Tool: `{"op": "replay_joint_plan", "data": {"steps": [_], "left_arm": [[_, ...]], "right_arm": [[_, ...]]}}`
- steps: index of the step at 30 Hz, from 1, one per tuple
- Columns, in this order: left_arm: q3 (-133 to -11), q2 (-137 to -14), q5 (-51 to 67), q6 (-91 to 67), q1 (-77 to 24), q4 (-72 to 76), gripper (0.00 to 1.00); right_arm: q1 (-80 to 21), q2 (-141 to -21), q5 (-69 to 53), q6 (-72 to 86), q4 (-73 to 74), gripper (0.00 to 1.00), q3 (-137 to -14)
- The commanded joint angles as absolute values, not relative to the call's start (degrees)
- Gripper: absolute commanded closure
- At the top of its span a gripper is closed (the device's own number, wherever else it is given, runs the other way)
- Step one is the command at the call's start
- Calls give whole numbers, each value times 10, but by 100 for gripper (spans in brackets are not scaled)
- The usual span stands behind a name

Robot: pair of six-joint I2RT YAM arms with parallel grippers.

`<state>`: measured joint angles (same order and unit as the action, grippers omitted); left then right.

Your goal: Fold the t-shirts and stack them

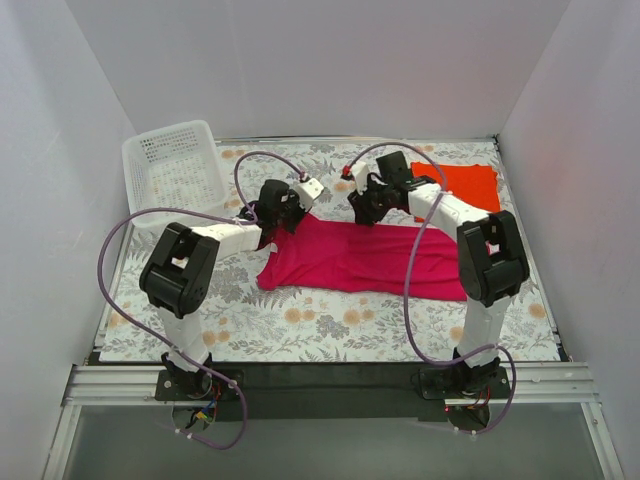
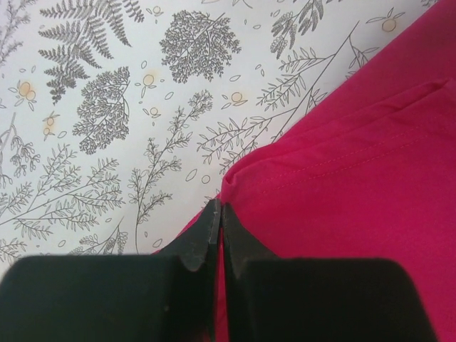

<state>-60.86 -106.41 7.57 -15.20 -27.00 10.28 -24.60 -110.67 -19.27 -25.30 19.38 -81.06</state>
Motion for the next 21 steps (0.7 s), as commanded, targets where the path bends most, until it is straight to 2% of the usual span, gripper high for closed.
{"op": "replay_joint_plan", "data": {"steps": [1, 2, 4, 5, 6, 9, 11, 12, 13, 14, 16, 18, 21], "left_arm": [[-635, -1065, 61, -149, -268, 105, 93], [-637, -1066, 54, -152, -269, 105, 76], [-649, -1061, 26, -162, -268, 105, 57], [-654, -1056, 18, -165, -268, 104, 41], [-657, -1049, 9, -170, -268, 102, 31], [-663, -991, -24, -207, -269, 88, 25], [-650, -925, -56, -290, -268, 61, 19], [-640, -904, -72, -327, -268, 45, 16], [-629, -882, -106, -374, -266, 23, 7], [-595, -832, -116, -459, -266, -28, 3], [-547, -782, -106, -532, -258, -66, 2], [-451, -706, -42, -618, -248, -78, 2], [-339, -628, -9, -731, -240, -81, 2]], "right_arm": [[-219, -1035, -227, -245, 167, 60, -781], [-215, -1013, -246, -254, 167, 59, -771], [-207, -987, -263, -264, 167, 59, -752], [-203, -959, -271, -269, 167, 59, -731], [-194, -943, -285, -279, 167, 57, -720], [-165, -871, -292, -289, 156, 51, -665], [-138, -815, -301, -288, 145, 47, -636], [-107, -798, -304, -287, 143, 41, -608], [-88, -782, -307, -280, 142, 38, -597], [-66, -760, -322, -275, 146, 29, -583], [6, -739, -339, -266, 155, 24, -550], [84, -722, -372, -271, 183, 23, -533], [160, -717, -380, -293, 236, 24, -527]]}}
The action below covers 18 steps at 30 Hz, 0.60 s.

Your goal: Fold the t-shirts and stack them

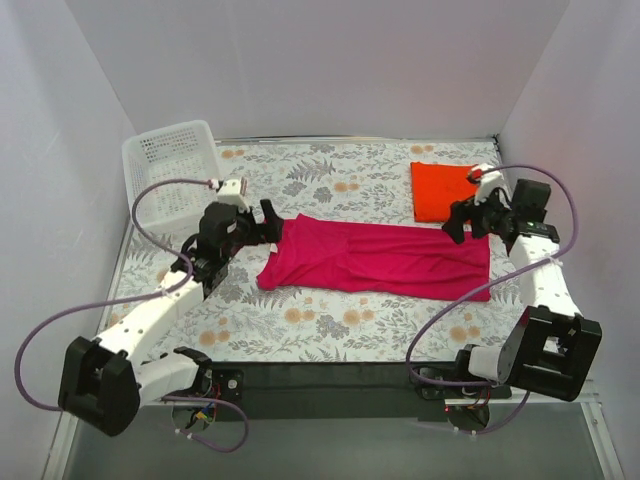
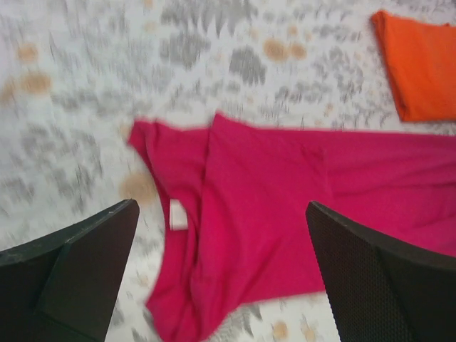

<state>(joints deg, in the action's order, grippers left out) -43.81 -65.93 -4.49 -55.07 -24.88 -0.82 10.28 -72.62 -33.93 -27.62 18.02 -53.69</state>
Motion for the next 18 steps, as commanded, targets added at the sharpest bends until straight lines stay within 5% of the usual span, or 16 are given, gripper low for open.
{"op": "replay_joint_plan", "data": {"steps": [1, 6, 18], "left_arm": [[-318, -614, -4, -762, -240, -81, 3], [-229, -580, 8, -888, -236, -66, 14], [-222, -618, -9, -906, -236, -91, 18]], "right_arm": [[175, -719, -377, -301, 252, 24, -527], [242, -749, -349, -345, 336, 27, -526], [358, -833, -332, -532, 495, 32, -533]]}}
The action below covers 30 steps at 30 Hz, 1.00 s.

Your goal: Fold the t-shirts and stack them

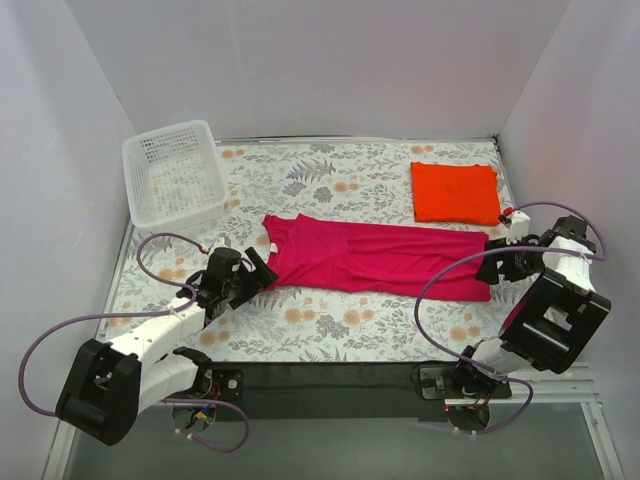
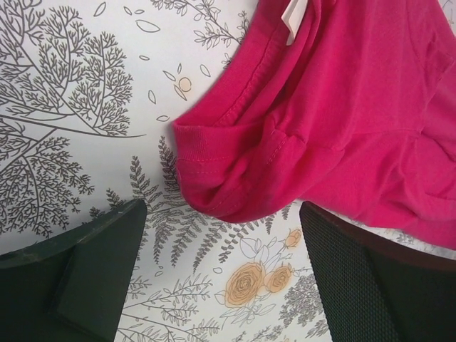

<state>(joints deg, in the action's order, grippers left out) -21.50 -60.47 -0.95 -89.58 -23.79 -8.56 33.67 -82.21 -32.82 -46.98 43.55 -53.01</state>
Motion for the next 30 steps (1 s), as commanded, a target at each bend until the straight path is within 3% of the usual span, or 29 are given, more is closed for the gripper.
{"op": "replay_joint_plan", "data": {"steps": [1, 10, 17, 26, 29, 30], "left_arm": [[-224, -623, -6, -905, -236, -88, 21], [-241, -654, -7, -915, -236, -75, 48], [-245, -638, -47, -924, -236, -104, 60], [-246, -648, -52, -916, -236, -90, 61], [-247, -628, -44, -914, -236, -92, 56], [-247, -617, -44, -914, -236, -94, 48]], "right_arm": [[363, -839, -334, -541, 497, 33, -533], [389, -853, -325, -570, 505, 38, -520], [412, -864, -319, -594, 511, 39, -519], [417, -879, -322, -606, 517, 41, -512], [417, -882, -319, -607, 518, 41, -511], [417, -882, -318, -607, 518, 41, -510]]}}
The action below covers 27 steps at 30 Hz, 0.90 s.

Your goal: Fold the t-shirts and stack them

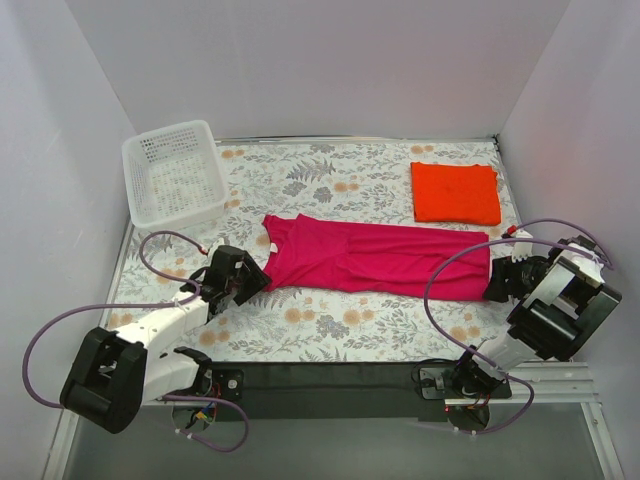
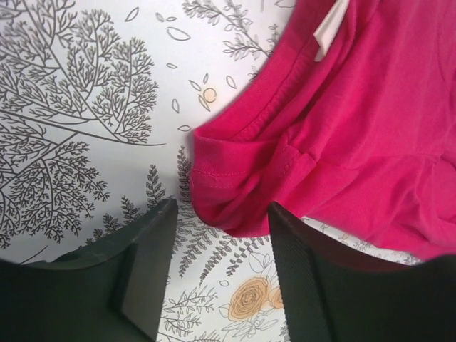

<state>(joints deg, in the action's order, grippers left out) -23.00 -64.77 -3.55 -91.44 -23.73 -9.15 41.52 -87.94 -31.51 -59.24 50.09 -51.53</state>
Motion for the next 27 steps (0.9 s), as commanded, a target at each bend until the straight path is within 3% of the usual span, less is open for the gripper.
{"op": "replay_joint_plan", "data": {"steps": [1, 5, 9, 18, 27], "left_arm": [[-245, -591, -46, -914, -236, -96, 46], [-243, -544, -61, -918, -234, -119, 42], [-234, -559, -66, -933, -229, -123, 51], [-232, -613, -69, -950, -222, -116, 55], [-217, -666, -22, -952, -220, -59, 72]], "right_arm": [[417, -882, -318, -607, 518, 41, -510], [417, -888, -316, -607, 516, 42, -513], [417, -893, -317, -606, 517, 42, -515], [417, -904, -312, -608, 516, 43, -516], [417, -925, -313, -611, 518, 43, -516]]}}
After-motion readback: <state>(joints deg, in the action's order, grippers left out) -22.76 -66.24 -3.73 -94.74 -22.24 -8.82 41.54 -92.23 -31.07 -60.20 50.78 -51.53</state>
